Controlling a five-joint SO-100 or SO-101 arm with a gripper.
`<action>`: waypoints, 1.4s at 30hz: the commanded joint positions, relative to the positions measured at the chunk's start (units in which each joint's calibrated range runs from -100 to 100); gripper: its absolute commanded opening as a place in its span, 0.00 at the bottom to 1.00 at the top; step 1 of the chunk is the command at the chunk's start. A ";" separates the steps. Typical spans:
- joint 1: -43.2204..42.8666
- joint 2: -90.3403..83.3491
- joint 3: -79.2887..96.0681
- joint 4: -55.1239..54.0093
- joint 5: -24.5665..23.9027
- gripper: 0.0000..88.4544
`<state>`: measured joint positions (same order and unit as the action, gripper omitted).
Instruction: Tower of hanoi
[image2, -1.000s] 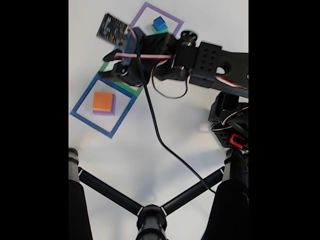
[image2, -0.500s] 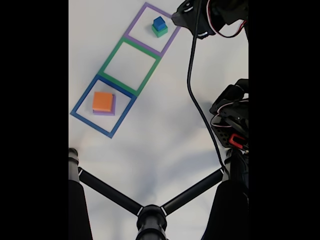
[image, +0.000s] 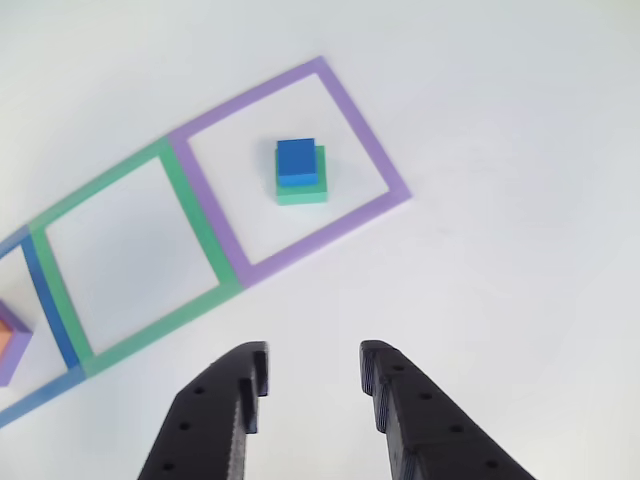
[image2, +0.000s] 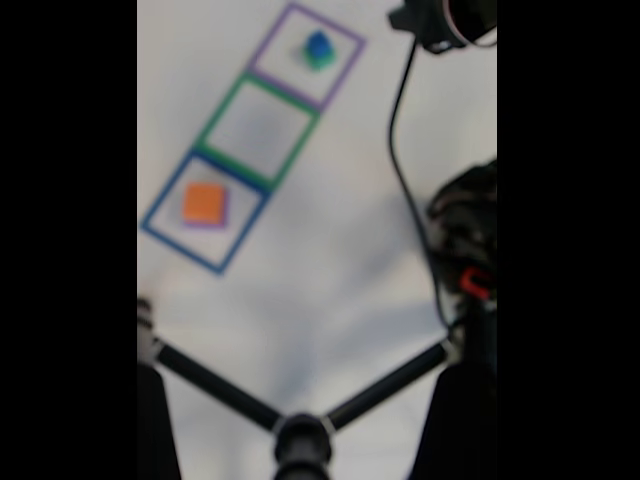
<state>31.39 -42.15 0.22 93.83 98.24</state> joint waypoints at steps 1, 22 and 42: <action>4.10 -7.05 17.10 -11.88 1.76 0.22; 0.90 2.17 74.89 -101.15 1.76 0.40; 1.36 33.74 71.80 -132.80 1.76 0.41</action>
<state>32.94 -11.00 75.14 -34.47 99.80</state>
